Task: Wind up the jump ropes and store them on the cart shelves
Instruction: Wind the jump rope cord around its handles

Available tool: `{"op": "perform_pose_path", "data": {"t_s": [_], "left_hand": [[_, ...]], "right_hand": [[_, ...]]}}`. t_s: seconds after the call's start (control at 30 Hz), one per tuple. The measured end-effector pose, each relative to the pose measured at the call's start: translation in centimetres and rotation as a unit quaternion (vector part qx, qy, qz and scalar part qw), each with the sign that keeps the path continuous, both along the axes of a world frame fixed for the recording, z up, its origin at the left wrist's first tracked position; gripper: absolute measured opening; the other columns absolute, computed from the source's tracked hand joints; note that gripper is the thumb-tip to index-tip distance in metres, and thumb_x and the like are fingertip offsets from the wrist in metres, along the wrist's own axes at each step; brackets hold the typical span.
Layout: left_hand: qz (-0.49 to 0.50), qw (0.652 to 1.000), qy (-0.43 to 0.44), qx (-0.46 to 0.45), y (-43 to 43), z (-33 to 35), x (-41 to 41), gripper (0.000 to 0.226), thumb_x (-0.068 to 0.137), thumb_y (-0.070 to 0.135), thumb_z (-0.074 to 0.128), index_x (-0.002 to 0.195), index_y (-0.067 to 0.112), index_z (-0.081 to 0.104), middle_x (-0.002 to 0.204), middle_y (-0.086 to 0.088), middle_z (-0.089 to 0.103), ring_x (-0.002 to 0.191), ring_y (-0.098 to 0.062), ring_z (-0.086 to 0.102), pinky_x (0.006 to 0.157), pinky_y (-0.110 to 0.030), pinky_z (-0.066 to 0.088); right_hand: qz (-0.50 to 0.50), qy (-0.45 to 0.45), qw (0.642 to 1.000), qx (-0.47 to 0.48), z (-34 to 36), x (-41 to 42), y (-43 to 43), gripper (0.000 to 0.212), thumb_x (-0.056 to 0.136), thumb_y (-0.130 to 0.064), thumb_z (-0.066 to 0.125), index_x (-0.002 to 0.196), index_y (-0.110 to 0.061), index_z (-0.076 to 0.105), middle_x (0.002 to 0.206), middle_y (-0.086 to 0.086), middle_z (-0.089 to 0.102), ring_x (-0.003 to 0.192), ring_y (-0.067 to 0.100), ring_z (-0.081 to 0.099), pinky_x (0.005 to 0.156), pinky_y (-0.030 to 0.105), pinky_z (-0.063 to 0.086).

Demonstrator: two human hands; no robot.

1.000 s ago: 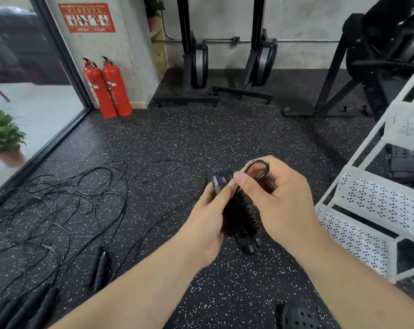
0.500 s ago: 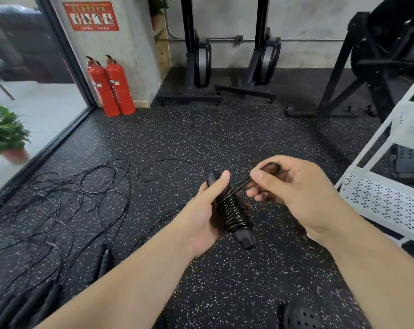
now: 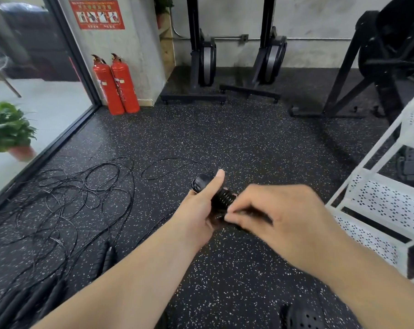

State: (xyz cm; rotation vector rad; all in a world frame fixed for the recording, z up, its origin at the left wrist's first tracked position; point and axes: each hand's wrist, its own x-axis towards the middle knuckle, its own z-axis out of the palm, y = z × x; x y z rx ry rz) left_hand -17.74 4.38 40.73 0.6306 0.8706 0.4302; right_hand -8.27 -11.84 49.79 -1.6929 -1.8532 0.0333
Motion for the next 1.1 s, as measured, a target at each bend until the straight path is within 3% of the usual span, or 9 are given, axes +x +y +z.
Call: {"op": "perform_pose_path", "data": {"t_s": [0.07,0.17,0.23,0.33,0.43,0.6,0.77,0.87,1.1], "left_hand": [[0.011,1.000,0.007,-0.025,0.1,0.1,-0.1,0.082,0.071,0.048,0.098,0.136,0.012,0.063,0.116,-0.013,0.079,0.096,-0.032,0.080,0.072,-0.046,0.067],[0.011,1.000,0.004,0.004,-0.3,-0.3,-0.2,0.070,0.068,0.041,0.098,0.123,0.012,0.064,0.112,-0.015,0.080,0.101,-0.035,0.079,0.086,-0.053,0.066],[0.001,1.000,-0.016,0.001,-0.8,-0.3,-0.3,0.059,0.065,0.024,0.096,0.112,0.013,0.063,0.101,-0.014,0.080,0.095,-0.032,0.078,0.091,-0.048,0.063],[-0.036,0.996,-0.082,0.007,-1.0,0.3,-0.3,0.052,0.075,0.009,0.090,0.117,0.017,0.060,0.112,-0.016,0.078,0.104,-0.034,0.075,0.102,-0.053,0.057],[-0.104,0.988,-0.099,0.062,-0.7,1.4,-0.4,0.056,0.078,0.018,0.091,0.123,0.019,0.057,0.116,-0.013,0.070,0.108,-0.031,0.071,0.110,-0.061,0.050],[-0.170,0.970,-0.129,0.119,-1.4,2.7,-0.7,0.050,0.083,0.023,0.088,0.125,0.021,0.059,0.106,-0.005,0.069,0.101,-0.027,0.067,0.115,-0.059,0.047],[-0.150,0.963,-0.197,0.101,-2.2,3.7,-0.9,0.048,0.088,0.013,0.082,0.128,0.013,0.055,0.105,-0.015,0.067,0.095,-0.032,0.066,0.099,-0.058,0.057],[-0.135,0.973,-0.154,0.103,-2.2,4.0,-1.2,0.051,0.086,0.017,0.083,0.132,0.011,0.061,0.111,-0.020,0.072,0.093,-0.037,0.069,0.090,-0.052,0.059],[-0.112,0.969,-0.133,0.173,-1.5,3.6,-1.5,0.051,0.090,0.022,0.078,0.139,0.012,0.067,0.135,-0.024,0.070,0.119,-0.042,0.071,0.106,-0.060,0.054]], "right_hand": [[0.067,-0.117,0.990,-0.032,-1.0,-1.4,0.1,0.008,0.094,-0.024,0.075,0.097,-0.029,0.069,0.078,-0.017,0.064,0.066,0.002,0.059,0.060,0.015,0.051],[0.079,-0.242,0.967,0.008,-3.0,-2.5,1.0,0.022,0.087,-0.003,0.073,0.092,-0.022,0.063,0.074,-0.009,0.055,0.060,0.012,0.050,0.049,0.032,0.049],[0.027,-0.172,0.983,0.062,-2.8,-1.6,1.2,0.013,0.096,-0.007,0.070,0.090,-0.018,0.065,0.071,-0.009,0.056,0.057,0.009,0.050,0.049,0.029,0.048],[-0.107,0.069,0.987,0.098,-1.3,1.2,1.1,0.004,0.099,-0.023,0.074,0.096,-0.021,0.074,0.072,-0.014,0.069,0.064,0.004,0.069,0.059,0.021,0.056],[-0.192,0.272,0.938,0.099,-0.9,3.4,1.6,0.006,0.096,-0.018,0.077,0.096,-0.022,0.073,0.074,-0.005,0.076,0.069,0.013,0.077,0.068,0.031,0.063],[-0.225,0.447,0.863,0.072,-2.1,4.8,2.4,0.005,0.098,-0.013,0.075,0.100,-0.010,0.073,0.078,0.009,0.077,0.068,0.022,0.075,0.061,0.032,0.060],[-0.220,0.506,0.834,0.022,-3.6,4.3,3.1,0.003,0.095,-0.020,0.079,0.096,-0.018,0.079,0.084,0.008,0.078,0.075,0.019,0.073,0.067,0.039,0.059],[-0.221,0.554,0.802,0.015,-4.4,3.7,3.6,0.003,0.093,-0.023,0.081,0.094,-0.020,0.081,0.088,0.010,0.079,0.081,0.020,0.072,0.078,0.046,0.061],[-0.232,0.595,0.769,0.037,-4.9,2.5,3.9,0.005,0.095,-0.018,0.079,0.097,-0.015,0.082,0.099,0.020,0.076,0.079,0.021,0.066,0.080,0.038,0.061]]}}
